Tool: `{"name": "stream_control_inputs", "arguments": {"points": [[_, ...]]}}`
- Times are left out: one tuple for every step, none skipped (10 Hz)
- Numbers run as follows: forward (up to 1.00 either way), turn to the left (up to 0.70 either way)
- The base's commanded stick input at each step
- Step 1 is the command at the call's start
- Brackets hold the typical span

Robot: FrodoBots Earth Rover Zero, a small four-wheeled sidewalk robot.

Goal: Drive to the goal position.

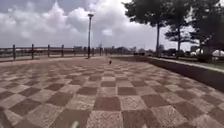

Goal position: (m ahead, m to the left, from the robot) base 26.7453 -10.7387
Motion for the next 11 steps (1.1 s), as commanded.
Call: {"name": "stream_control_inputs", "arguments": {"points": [[0.70, 0.00], [0.70, 0.00], [0.70, 0.00], [0.70, 0.00], [0.70, 0.00], [0.70, 0.00], [0.70, 0.00], [0.70, 0.00], [0.70, 0.00], [0.70, 0.00], [0.70, -0.01]]}}
